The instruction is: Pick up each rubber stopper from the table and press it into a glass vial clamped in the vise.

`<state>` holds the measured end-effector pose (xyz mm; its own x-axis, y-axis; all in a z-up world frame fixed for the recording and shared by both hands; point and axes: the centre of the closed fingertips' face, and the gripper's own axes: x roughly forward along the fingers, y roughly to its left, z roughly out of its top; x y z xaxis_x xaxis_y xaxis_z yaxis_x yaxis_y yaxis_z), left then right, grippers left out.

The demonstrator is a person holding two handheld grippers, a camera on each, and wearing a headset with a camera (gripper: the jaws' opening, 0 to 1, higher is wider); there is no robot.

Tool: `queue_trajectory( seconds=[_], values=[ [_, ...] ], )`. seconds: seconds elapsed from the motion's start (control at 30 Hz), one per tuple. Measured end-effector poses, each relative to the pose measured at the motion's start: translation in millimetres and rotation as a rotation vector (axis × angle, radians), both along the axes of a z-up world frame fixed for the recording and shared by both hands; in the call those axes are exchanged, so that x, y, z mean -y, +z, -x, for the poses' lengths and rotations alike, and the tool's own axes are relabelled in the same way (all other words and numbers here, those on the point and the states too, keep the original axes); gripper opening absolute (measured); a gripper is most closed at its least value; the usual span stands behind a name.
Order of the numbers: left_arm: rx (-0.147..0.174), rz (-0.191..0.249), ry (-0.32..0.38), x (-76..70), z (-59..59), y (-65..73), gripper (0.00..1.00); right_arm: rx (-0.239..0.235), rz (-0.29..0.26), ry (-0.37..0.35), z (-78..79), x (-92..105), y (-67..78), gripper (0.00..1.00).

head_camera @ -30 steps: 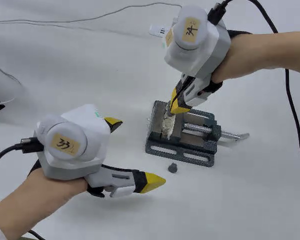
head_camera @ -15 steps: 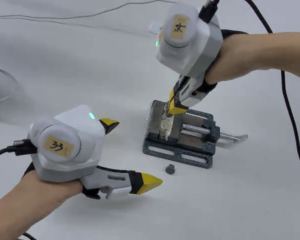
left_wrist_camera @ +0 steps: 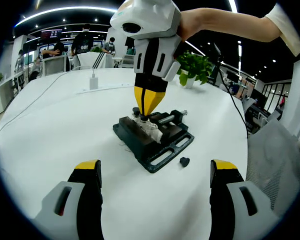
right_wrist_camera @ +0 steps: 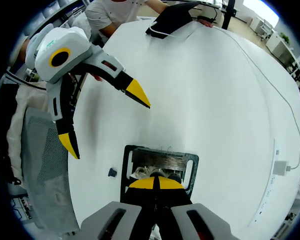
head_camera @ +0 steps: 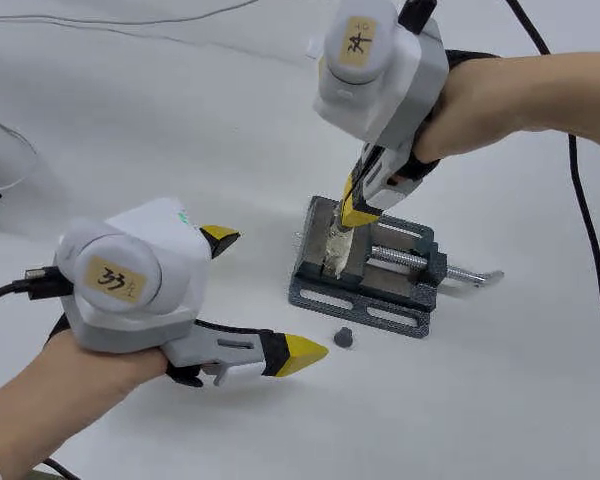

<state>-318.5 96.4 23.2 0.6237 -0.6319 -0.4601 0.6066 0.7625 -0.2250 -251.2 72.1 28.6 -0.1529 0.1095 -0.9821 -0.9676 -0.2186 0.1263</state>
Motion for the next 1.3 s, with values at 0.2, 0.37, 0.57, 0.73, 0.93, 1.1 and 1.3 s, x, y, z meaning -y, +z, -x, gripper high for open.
queue_trajectory(
  seconds=[0.2,0.37,0.57,0.73,0.93,1.1,1.3],
  values=[
    [-0.004,0.003,0.006,0.1,0.4,-1.8,0.89,-0.017,-0.005,0.01,1.1,2.0,-0.5,0.0],
    [-0.006,0.004,0.016,-1.5,-1.1,-3.2,0.89,-0.014,0.01,0.019,1.4,1.7,-0.7,0.0],
    [-0.007,0.005,0.018,0.8,-2.9,-2.7,0.89,-0.016,0.013,-0.016,1.5,2.5,-1.2,0.0],
    [-0.002,0.005,0.016,1.9,-2.7,1.1,0.89,-0.019,0.011,0.003,0.8,3.1,-1.8,0.0],
    [-0.001,-0.005,0.018,1.2,0.2,4.0,0.88,0.019,0.05,0.061,0.2,1.5,-3.3,0.0],
    [0.009,-0.015,0.016,-0.3,-0.1,10.7,0.88,-0.003,0.034,0.03,-1.0,2.1,-2.5,0.0],
    [0.023,-0.028,0.01,-1.2,-1.3,17.5,0.89,0.008,-0.005,0.045,-1.0,4.7,-1.9,0.0]
  ],
)
